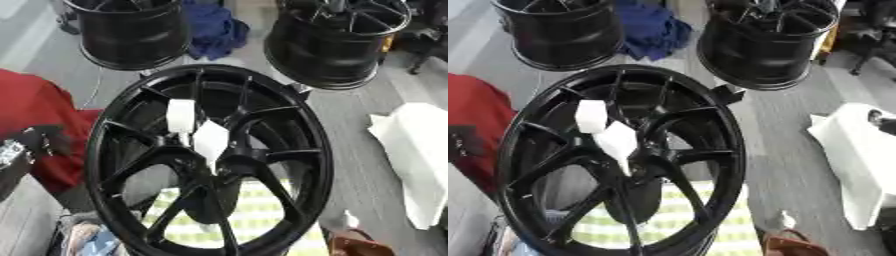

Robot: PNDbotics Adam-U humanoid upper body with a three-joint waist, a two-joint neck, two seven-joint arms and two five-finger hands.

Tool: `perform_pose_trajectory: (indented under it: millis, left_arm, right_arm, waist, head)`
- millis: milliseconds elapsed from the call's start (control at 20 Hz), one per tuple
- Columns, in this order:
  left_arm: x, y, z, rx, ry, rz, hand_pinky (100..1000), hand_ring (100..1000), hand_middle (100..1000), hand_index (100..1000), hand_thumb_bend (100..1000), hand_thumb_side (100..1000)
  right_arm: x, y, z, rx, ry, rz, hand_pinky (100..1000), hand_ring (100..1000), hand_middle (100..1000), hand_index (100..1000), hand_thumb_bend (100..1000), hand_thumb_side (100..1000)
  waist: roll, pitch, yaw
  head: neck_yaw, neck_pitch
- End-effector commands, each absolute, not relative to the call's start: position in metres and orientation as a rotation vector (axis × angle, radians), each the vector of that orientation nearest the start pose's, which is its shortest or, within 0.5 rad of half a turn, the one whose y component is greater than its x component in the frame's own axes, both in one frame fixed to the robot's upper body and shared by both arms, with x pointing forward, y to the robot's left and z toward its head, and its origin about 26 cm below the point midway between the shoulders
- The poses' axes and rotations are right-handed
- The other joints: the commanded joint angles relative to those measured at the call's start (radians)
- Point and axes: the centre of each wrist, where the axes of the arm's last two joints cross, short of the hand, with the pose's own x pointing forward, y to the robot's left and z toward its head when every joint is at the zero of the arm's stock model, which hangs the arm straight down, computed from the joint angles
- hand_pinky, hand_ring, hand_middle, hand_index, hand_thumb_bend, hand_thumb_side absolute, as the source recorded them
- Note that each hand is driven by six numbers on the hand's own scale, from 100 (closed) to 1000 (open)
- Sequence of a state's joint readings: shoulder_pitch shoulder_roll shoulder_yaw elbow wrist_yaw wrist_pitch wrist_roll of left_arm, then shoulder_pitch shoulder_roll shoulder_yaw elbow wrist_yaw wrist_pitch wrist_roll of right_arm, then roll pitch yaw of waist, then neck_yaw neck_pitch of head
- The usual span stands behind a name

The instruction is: Pull the pin out of the wheel hub.

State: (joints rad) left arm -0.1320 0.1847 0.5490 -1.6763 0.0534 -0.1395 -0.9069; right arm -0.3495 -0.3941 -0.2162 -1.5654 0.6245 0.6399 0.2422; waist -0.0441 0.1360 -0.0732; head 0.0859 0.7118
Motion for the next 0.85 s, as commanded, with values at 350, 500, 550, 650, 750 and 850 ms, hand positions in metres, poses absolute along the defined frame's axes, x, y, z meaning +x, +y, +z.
perform_pose_trajectory:
  millis: [350,500,550,650,750,850]
  left_arm:
    - [0.276,0.408,0.082,-0.066,-1.855,-0.63,716,630,652,828,100,878]
    - [0.277,0.408,0.079,-0.064,-1.853,-0.632,717,632,652,828,100,884]
    - [0.277,0.408,0.078,-0.063,-1.853,-0.633,717,633,653,828,100,885]
    - [0.277,0.408,0.077,-0.06,-1.852,-0.634,717,634,653,828,100,885]
    - [0.277,0.408,0.076,-0.059,-1.851,-0.635,717,634,653,828,100,887]
    - [0.277,0.408,0.075,-0.058,-1.851,-0.636,718,636,653,828,100,895]
  right_arm:
    - [0.315,-0.3,0.132,-0.762,-1.41,0.301,660,683,708,886,279,493]
    - [0.301,-0.292,0.128,-0.722,-1.486,0.253,656,672,699,880,279,490]
    - [0.299,-0.291,0.125,-0.712,-1.501,0.241,655,670,696,879,279,490]
    - [0.299,-0.29,0.118,-0.694,-1.522,0.222,655,667,692,877,274,493]
    - [0.3,-0.29,0.111,-0.677,-1.539,0.204,654,667,691,877,272,494]
    - [0.302,-0.29,0.104,-0.663,-1.555,0.185,654,663,686,875,264,499]
  waist:
    - [0.008,-0.012,0.004]
    - [0.008,-0.009,0.002]
    - [0.008,-0.009,0.002]
    - [0.008,-0.008,0.002]
    - [0.007,-0.008,0.002]
    - [0.007,-0.008,0.002]
  head:
    - [-0.023,-0.002]
    - [-0.023,-0.003]
    - [-0.022,-0.005]
    - [-0.022,-0.007]
    - [-0.023,-0.006]
    - [-0.023,-0.006]
